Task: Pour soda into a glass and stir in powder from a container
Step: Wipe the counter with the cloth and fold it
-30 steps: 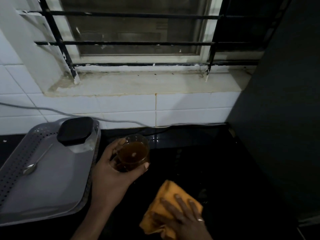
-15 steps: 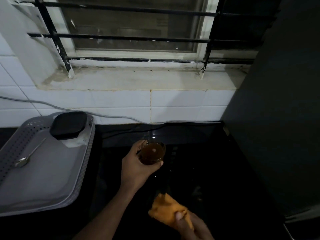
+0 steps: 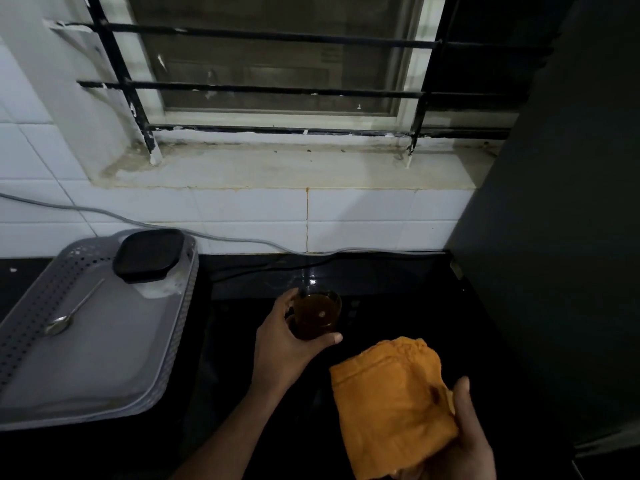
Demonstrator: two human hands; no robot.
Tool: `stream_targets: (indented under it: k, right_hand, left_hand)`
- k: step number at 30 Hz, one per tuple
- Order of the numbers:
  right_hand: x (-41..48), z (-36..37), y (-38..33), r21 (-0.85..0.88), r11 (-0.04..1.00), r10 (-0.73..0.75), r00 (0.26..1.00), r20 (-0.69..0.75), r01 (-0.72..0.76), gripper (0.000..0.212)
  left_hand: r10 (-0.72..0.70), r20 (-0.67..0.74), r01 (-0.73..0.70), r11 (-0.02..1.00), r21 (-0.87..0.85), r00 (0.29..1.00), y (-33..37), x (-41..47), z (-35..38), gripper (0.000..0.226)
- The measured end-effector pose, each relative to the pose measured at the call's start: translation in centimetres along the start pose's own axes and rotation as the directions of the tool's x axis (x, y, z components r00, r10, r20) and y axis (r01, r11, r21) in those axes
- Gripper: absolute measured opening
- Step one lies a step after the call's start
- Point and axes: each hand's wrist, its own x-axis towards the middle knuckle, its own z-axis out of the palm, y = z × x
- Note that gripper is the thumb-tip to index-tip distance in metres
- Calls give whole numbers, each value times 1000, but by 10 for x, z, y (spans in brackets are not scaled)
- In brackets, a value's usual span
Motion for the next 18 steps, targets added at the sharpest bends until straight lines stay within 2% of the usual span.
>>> stream_targets:
  k: [2,3,4,5,6,8,9,10,12,14,18]
  right_hand:
    - [1,15,5,-121,992,-29,998,-64,21,57]
    - [-3,29,6,-118,993,-15,994,-108,2,66]
    - [-1,28,10,-146,989,13,993,-115,-30,64]
    - [0,30,12,-178,980,61,986,-154,-88,45]
    - [4,29,21,-270,952,105,984,-146,-142,38]
    - [9,34,42,-349,903,253,967,-42,-251,48]
    - [12,38,51,-388,880,288,957,-24,-274,53]
    - [14,42,60,-435,859,307,952,16,-270,53]
    - [21,62,82,-542,823,307,936,173,-170,50]
    - [31,93,105,-653,757,282,888,363,26,55]
    - [58,152,160,-727,516,116,804,583,453,60]
  left_hand:
    - [-14,7,14,1000,-23,1000,9,-14,-12,114]
    - [-6,-9,6,999,-37,1000,14,-23,-21,103]
    - [-9,-14,8,998,-70,1000,19,-33,-32,87]
    - [-34,23,37,992,-122,999,23,-42,-43,71]
    - [-66,112,86,979,-187,992,26,-52,-57,60]
    - [-146,313,249,913,-323,938,30,-68,-84,58]
    - [-167,358,304,878,-370,919,31,-74,-97,57]
    - [-179,339,312,863,-396,924,31,-78,-110,51]
    - [-211,204,277,877,-392,956,27,-86,-143,39]
    - [-204,44,208,930,-304,978,18,-90,-177,34]
    - [-165,-235,135,981,-141,958,-2,-85,-239,26]
